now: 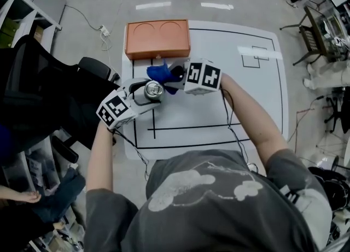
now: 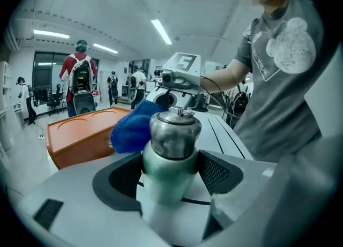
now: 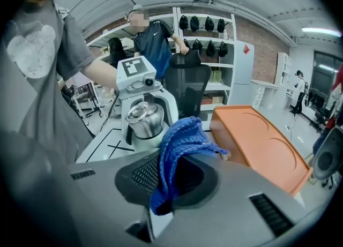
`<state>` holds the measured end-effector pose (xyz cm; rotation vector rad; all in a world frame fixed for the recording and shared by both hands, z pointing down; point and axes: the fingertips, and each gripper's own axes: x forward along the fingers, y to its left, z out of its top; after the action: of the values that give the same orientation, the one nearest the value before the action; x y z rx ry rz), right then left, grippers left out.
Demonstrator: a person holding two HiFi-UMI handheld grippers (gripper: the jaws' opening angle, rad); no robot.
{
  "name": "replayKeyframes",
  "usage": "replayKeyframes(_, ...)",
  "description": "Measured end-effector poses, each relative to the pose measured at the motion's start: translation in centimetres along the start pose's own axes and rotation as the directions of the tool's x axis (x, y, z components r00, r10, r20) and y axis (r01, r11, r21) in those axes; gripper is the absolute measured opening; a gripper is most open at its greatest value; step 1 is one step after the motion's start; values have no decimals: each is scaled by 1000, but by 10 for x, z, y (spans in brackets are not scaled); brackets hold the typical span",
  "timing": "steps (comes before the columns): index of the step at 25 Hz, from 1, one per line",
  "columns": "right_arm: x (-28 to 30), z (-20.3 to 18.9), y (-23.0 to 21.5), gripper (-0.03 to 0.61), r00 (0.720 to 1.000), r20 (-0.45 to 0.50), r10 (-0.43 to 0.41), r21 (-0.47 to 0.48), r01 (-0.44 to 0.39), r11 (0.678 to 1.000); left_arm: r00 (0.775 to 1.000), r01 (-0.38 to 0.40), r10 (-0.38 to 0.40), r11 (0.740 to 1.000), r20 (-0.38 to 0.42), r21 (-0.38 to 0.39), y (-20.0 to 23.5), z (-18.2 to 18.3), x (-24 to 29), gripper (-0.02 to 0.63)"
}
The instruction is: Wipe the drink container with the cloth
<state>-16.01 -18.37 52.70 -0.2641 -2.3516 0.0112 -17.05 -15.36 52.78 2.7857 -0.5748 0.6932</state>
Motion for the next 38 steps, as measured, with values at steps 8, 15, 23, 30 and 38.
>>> replayKeyframes(8, 26, -32, -3, 40, 996, -86, -7, 54, 12, 998, 1000, 6, -6, 1000, 15, -3, 2, 1, 0, 330)
replayKeyframes(15, 30, -38, -1, 40, 995, -91, -45, 73, 51, 996, 999, -48, 49, 997, 21, -59, 1, -3, -1, 330)
replayKeyframes(23, 19, -37, 4, 41, 990, -56, -131, 100, 136, 986, 964, -252, 264, 939, 19, -235, 2, -9, -9, 330)
replayKeyframes(30, -10, -36, 16, 41, 979, -11, -203, 76, 203, 976, 849, -449, 524, 784, 68, -430, -2, -5, -29, 330)
replayKeyframes(38, -36, -32, 30, 41, 965, 70, -254, 65, 250, 966, 682, -622, 731, 563, -23, -544, -27, 5, -24, 330)
